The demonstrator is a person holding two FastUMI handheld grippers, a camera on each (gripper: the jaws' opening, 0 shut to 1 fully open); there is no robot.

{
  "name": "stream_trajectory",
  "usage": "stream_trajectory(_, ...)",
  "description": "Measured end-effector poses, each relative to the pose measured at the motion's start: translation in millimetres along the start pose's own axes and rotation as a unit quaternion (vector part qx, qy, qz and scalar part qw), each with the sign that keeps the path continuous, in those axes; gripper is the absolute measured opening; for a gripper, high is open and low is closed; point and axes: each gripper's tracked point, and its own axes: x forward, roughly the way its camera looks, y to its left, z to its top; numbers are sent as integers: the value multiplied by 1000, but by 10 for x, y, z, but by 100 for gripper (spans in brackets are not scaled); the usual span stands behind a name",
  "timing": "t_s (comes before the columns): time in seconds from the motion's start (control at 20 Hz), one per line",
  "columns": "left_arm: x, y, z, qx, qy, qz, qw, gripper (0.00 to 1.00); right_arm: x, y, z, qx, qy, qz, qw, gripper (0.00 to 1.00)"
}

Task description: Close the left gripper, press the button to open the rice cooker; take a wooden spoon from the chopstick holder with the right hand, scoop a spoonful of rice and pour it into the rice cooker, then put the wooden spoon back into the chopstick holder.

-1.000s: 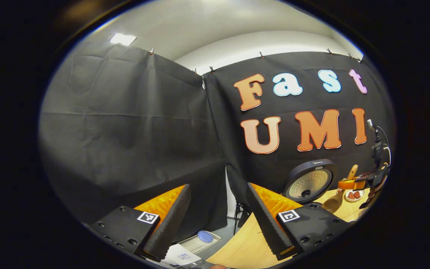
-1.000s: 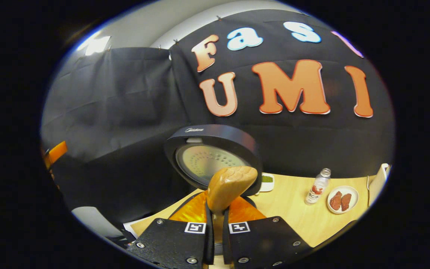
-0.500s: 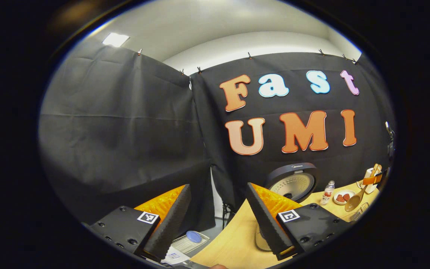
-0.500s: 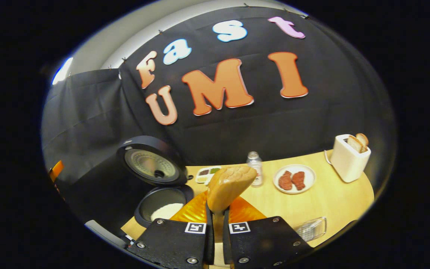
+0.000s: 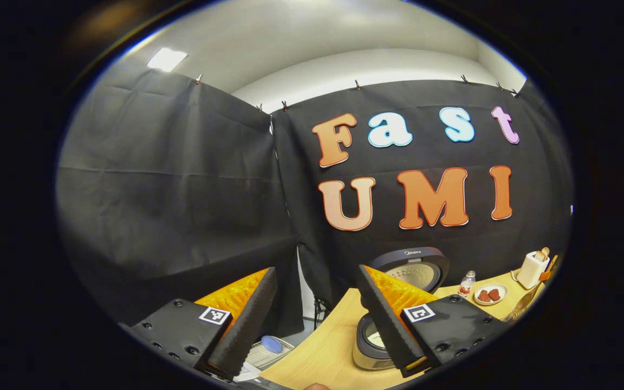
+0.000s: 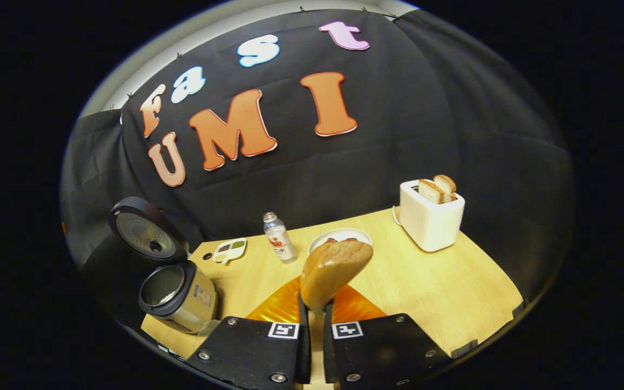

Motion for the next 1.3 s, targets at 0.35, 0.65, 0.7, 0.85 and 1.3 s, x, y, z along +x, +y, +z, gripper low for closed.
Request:
stream_trajectory(0.35,-110,-112,101,8,1,11,1000,100,166,-406,-241,-2,10,-27,1000,8)
stream_trajectory(0.65,17,-420,164,13,10,-12,1000,100,347,-406,-653,12,45,-12,999,8)
stream_trajectory(0.7,67,-504,159,10,13,-19,1000,100,388,-378,-719,12,56,-9,998,8)
stream_trajectory(0.85,214,-791,181,10,16,-43,999,100,438,-350,-787,23,64,-1,998,12)
stream_trajectory(1.3,665,-1460,339,-4,19,-103,994,94,227,-668,-912,42,130,-44,990,42)
